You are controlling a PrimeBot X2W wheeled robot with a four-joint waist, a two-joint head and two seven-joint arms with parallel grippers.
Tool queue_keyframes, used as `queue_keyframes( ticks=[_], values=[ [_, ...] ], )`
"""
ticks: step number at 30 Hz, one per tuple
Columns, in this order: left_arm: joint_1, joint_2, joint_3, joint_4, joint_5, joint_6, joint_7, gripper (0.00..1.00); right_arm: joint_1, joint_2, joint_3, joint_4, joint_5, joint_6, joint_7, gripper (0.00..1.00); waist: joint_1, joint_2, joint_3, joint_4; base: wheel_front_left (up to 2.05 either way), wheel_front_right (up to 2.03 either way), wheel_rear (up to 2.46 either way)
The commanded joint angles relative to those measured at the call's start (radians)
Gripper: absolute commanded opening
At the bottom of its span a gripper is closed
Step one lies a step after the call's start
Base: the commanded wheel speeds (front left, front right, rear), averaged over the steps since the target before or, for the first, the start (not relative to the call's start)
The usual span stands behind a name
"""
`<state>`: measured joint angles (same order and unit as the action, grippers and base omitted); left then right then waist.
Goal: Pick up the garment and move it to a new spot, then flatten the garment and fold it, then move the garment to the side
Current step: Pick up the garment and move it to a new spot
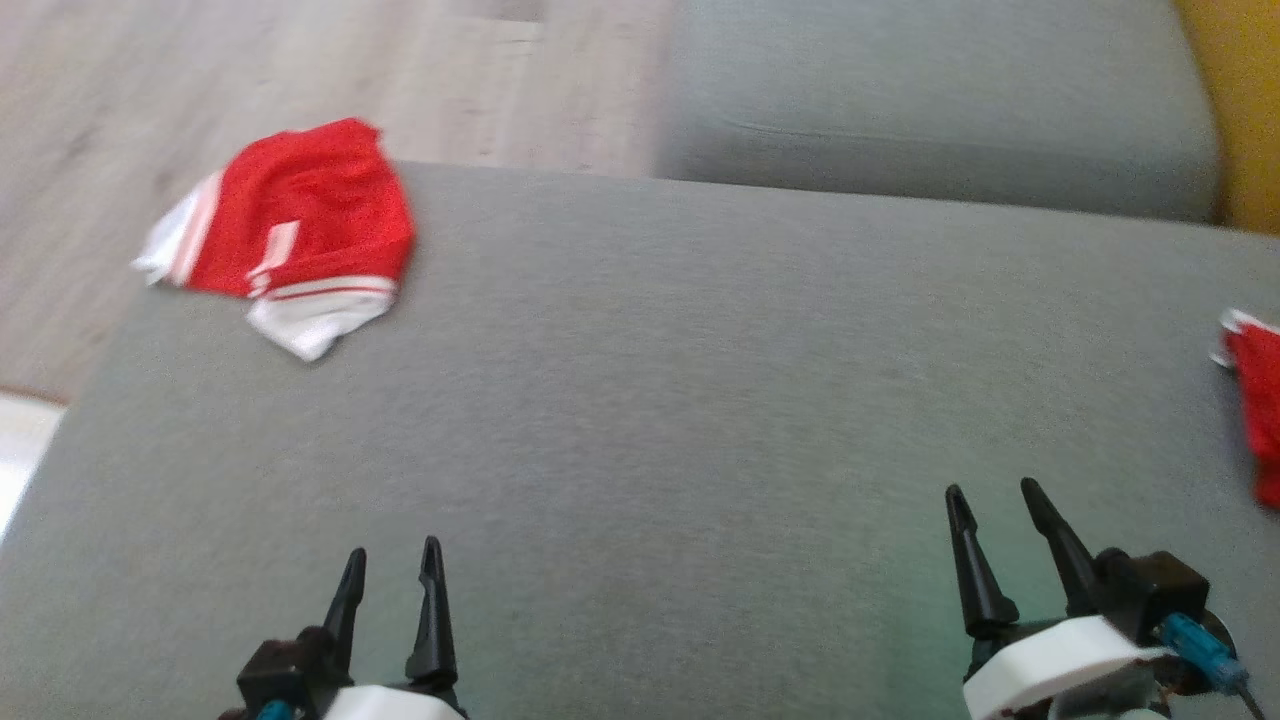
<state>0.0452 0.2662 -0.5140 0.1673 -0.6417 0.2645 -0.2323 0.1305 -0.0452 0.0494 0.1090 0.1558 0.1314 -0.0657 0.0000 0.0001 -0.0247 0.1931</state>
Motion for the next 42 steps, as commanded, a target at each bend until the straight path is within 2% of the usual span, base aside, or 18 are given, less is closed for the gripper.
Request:
queue_keyframes(
  ticks=[1,6,10,15,21,25,30,34,39,41,42],
  values=[
    [-0.053,0.012,0.039,-0.030,0.006,0.003,-0.007,1.00,-0.033,-0.005,0.024,-0.035,-0.001,-0.001,-0.009,1.00,0.0000,-0.0001,-0.007,0.090,0.00,0.00,0.00],
    [-0.050,0.030,0.049,-0.048,0.008,0.012,-0.004,1.00,-0.035,-0.005,0.042,-0.027,0.012,-0.001,-0.015,1.00,0.0000,-0.0001,-0.011,0.225,0.00,0.00,0.00],
    [-0.042,0.043,0.058,-0.067,0.007,0.020,-0.001,1.00,-0.042,-0.005,0.058,-0.018,0.017,-0.001,-0.020,1.00,0.0000,-0.0001,-0.014,0.304,0.00,0.00,0.00],
    [-0.017,0.044,0.091,-0.104,0.001,0.043,-0.011,1.00,-0.083,-0.005,0.101,-0.012,0.007,-0.001,-0.007,1.00,0.0000,-0.0001,0.010,0.324,0.00,0.00,0.00],
    [0.006,0.039,0.121,-0.140,0.003,0.055,-0.021,1.00,-0.120,-0.005,0.123,-0.004,-0.002,-0.001,0.002,1.00,0.0000,-0.0001,0.022,0.332,0.00,0.00,0.00],
    [-0.008,0.063,0.146,-0.157,0.004,0.051,-0.021,1.00,-0.140,-0.005,0.112,-0.012,-0.011,-0.001,0.003,1.00,0.0000,-0.0001,0.031,0.335,0.00,0.00,0.00],
    [-0.132,0.152,0.199,-0.184,0.017,0.034,0.022,1.00,-0.168,-0.005,0.061,-0.072,-0.052,-0.001,0.025,1.00,0.0000,-0.0001,0.087,0.326,0.00,0.00,0.00],
    [-0.301,0.249,0.266,-0.208,0.025,0.014,0.076,1.00,-0.221,-0.005,0.039,-0.136,-0.116,-0.001,0.072,1.00,0.0000,-0.0001,0.173,0.276,0.00,0.00,0.00],
    [-0.552,0.357,0.307,-0.156,0.026,-0.039,0.180,1.00,-0.298,-0.005,0.030,-0.208,-0.187,-0.001,0.130,1.00,0.0000,-0.0001,0.289,0.202,0.00,0.00,0.00],
    [-0.658,0.377,0.312,-0.118,0.024,-0.054,0.220,1.00,-0.328,-0.005,0.030,-0.240,-0.214,-0.001,0.155,1.00,0.0000,-0.0001,0.340,0.172,0.00,0.00,0.00],
    [-0.658,0.377,0.312,-0.118,0.024,-0.054,0.220,1.00,-0.328,-0.005,0.030,-0.240,-0.214,-0.001,0.155,1.00,0.0000,-0.0001,0.340,0.172,0.00,0.00,0.00]
  ],
)
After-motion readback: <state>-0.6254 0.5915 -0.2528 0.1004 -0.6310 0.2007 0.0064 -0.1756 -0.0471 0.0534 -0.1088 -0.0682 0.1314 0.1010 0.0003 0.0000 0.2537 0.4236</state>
